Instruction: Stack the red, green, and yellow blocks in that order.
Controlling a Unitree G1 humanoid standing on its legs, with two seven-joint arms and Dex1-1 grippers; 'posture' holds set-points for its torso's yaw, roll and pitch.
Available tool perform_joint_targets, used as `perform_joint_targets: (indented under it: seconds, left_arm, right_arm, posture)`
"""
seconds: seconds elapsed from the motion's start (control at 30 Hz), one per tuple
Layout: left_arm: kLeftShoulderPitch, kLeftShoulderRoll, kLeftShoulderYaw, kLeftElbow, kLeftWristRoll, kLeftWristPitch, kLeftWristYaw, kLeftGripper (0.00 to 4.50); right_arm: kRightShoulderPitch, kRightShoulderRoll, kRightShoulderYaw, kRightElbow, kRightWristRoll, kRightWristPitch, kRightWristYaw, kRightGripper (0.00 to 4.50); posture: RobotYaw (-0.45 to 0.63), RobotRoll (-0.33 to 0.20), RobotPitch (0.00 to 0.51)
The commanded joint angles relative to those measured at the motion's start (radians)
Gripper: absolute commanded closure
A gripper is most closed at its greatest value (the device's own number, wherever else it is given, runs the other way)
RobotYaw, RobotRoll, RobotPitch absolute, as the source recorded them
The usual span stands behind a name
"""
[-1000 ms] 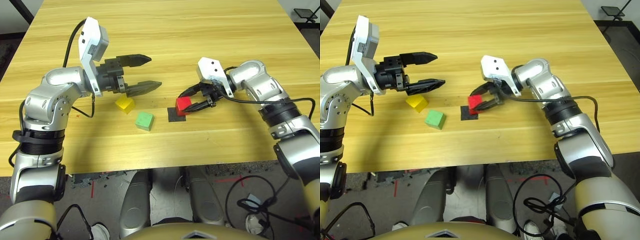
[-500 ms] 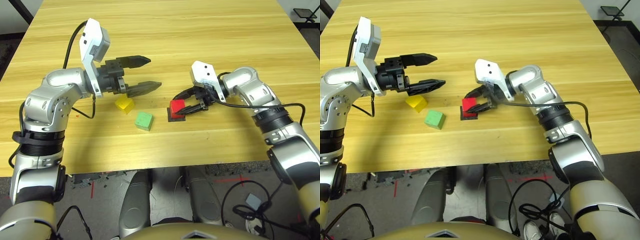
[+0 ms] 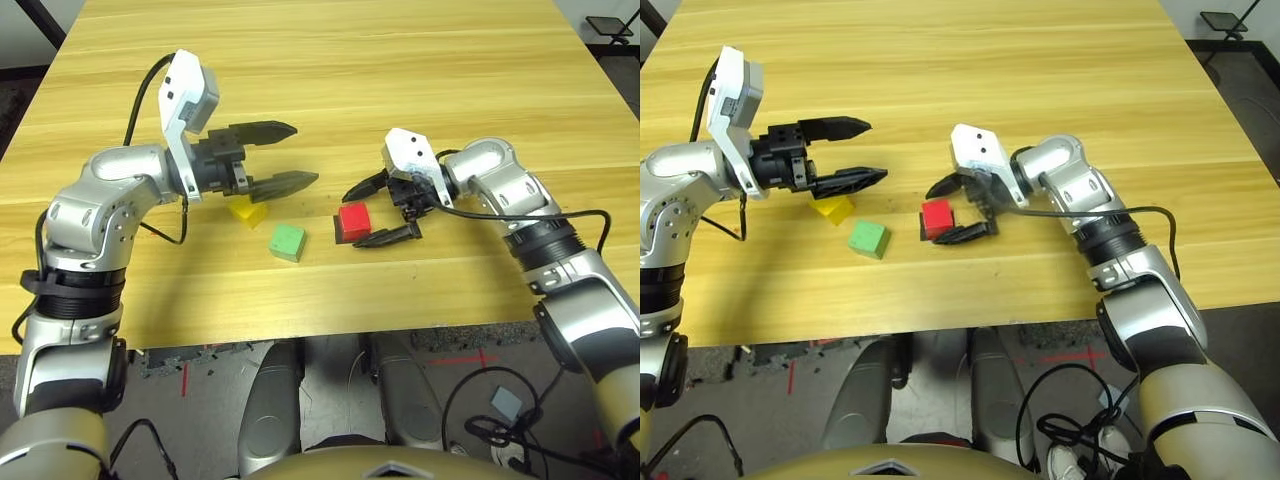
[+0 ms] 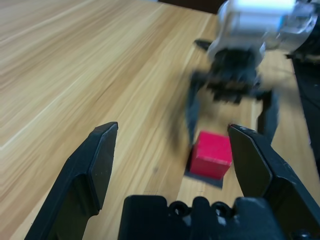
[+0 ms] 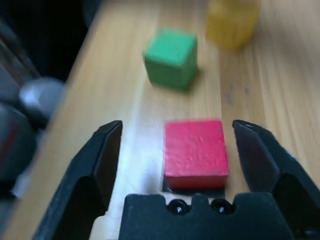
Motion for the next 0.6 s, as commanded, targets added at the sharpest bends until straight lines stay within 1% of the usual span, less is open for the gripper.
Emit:
perform_joint_targets:
  seconds: [0.03, 0.1, 0.2, 0.37, 0.6]
  left_arm:
    - [0.078, 0.067, 0.012, -0.021, 0.044, -0.098, -0.092, 0.00]
    - [0.119, 0.106, -0.001, -0.008, 0.074, -0.162, -0.156, 0.00]
    - [0.147, 0.144, -0.025, 0.028, 0.121, -0.264, -0.241, 0.00]
    - [0.127, 0.129, -0.082, 0.061, 0.185, -0.355, -0.291, 0.00]
    - [0.060, 0.100, -0.182, 0.100, 0.259, -0.428, -0.351, 0.00]
  right_arm:
    - [-0.015, -0.082, -0.046, 0.002, 0.133, 0.023, 0.044, 0.05]
    - [-0.017, -0.142, -0.030, -0.006, 0.188, 0.025, 0.044, 0.05]
    - [-0.029, -0.208, -0.033, 0.000, 0.222, 0.041, 0.044, 0.05]
    - [-0.033, -0.257, -0.054, 0.001, 0.209, 0.049, 0.044, 0.05]
    - [0.021, -0.279, -0.111, -0.076, 0.191, 0.116, 0.030, 0.05]
  posture:
    - [0.29, -0.055, 0.253]
    - [0.28, -0.055, 0.252]
    - [0.26, -0.056, 0.250]
    - [0.22, -0.063, 0.250]
    - [0.16, -0.068, 0.255]
